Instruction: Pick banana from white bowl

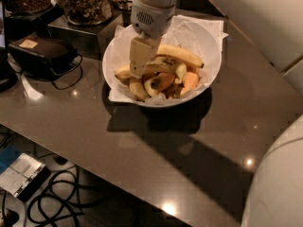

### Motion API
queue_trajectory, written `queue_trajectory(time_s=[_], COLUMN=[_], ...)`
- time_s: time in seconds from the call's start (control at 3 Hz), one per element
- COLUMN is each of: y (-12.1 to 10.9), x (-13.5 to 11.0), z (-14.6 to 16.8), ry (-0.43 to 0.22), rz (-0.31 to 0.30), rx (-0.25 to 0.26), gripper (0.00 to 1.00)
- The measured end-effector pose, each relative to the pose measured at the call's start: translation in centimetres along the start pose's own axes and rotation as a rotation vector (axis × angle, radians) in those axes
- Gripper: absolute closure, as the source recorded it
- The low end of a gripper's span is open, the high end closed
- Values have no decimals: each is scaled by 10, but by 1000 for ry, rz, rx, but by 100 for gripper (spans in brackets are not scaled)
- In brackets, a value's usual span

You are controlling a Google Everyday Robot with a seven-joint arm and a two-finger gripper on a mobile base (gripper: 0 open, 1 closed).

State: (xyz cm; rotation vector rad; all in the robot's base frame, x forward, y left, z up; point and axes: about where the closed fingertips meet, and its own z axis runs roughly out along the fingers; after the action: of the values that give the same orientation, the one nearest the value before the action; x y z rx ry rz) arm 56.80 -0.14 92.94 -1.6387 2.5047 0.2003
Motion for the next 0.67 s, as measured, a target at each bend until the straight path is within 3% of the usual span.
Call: queue_trajectory(time_s=[0.67], y=[-17], x=[12], z=[5], ry=[23], rz=[46], rx=[11], gripper=[45])
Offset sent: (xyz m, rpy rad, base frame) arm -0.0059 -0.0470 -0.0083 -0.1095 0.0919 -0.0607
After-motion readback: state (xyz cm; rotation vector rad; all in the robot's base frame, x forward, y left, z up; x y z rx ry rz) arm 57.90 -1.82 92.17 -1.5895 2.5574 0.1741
